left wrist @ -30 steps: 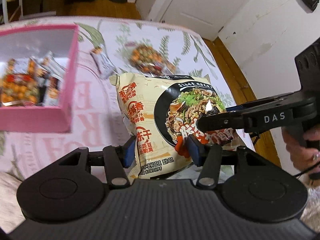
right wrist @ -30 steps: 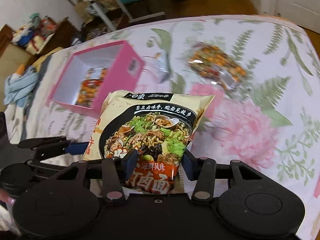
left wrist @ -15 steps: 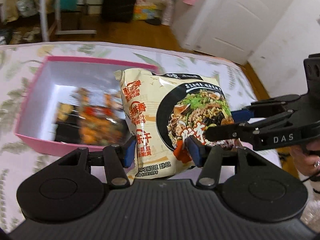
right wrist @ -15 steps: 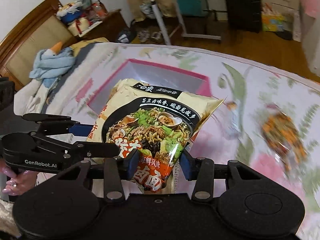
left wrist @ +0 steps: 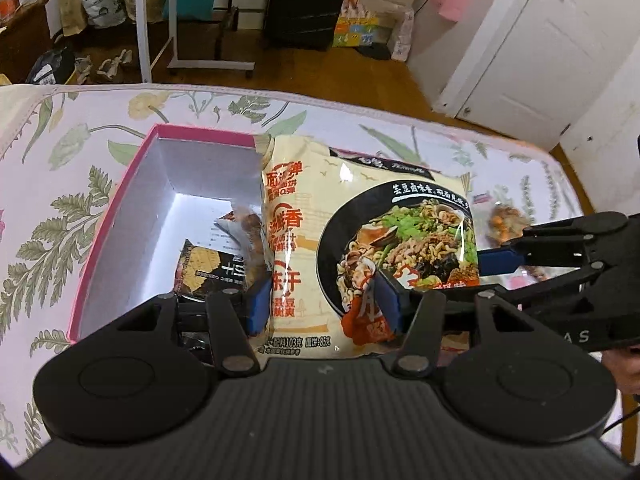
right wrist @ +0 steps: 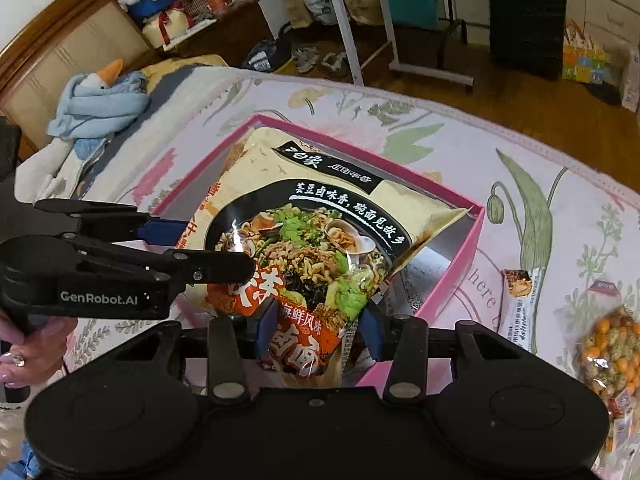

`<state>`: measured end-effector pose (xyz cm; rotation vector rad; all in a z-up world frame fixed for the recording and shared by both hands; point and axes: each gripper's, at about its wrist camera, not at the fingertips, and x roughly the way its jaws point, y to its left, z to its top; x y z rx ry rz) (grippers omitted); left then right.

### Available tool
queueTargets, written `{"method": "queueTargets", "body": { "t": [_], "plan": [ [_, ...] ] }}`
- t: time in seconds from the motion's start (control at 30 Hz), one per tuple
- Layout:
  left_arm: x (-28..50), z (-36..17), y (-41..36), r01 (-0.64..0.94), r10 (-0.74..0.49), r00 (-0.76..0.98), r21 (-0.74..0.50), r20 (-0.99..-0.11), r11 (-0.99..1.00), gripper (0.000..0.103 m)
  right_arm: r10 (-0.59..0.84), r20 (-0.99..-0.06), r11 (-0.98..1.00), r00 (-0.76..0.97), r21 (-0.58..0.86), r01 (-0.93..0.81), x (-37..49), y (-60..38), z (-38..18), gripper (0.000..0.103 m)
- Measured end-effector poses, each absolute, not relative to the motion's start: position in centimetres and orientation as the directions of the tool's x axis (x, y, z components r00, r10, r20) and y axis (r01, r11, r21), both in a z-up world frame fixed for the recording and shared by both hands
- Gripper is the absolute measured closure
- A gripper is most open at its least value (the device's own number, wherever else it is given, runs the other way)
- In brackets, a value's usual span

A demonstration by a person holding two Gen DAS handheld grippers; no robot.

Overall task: Organize snacks
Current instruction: 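Carry the noodle pack into the pink box and open both grippers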

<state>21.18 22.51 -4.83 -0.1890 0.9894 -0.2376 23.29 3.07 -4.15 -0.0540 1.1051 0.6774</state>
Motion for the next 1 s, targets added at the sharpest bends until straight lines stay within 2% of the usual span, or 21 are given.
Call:
{"method": "queueTargets", "body": {
  "t": [0.1,0.17,0.23,0.4,0.73,1.0],
  "plan": [
    [21.3,-5.6,22.3,0.086,-0.253,0.525,-0.246,-0.812,0.966,0.048,0.466,-0.842,0.805,0.272,0.276,-0.526,23.3,3.1,-4.9,0.051],
    [20.8,-5.8,21.7,0.086,-0.186,0.518,-0.165,-0.835,0.983,0.048,0.452,-0.843,0.802,0.293,0.241,-0.546,22.5,2.9,-4.7,0.049],
    [19.8,-5.3,21.3,0.098,-0.15,0.546,-0.115,-0.824,0.989,0.048,0.48,-0.829,0.789,0.288,0.264,-0.555,21.7,1.9,-4.2,0.048],
    [17.8,-4.1,21.8,0.106,-0.255,0.534,-0.236,-0.806,0.966,0.048,0.506,-0.798,0.796,0.329,0.284,-0.535,19.0,-1.9,-2.5,0.047],
    [14.3,0.1,17.6,0.24,-0.371,0.524,-0.285,-0.767,0.928,0.048,0.465,-0.735,0.859,0.494,0.239,-0.453,13.8,-11.0,1.5,0.044],
    [13.7,1.6,11.6,0.349,-0.464,0.494,-0.321,-0.735,0.881,0.048,0.39,-0.75,0.884,0.534,0.143,-0.445,12.0,-14.6,2.1,0.04]
  ]
}}
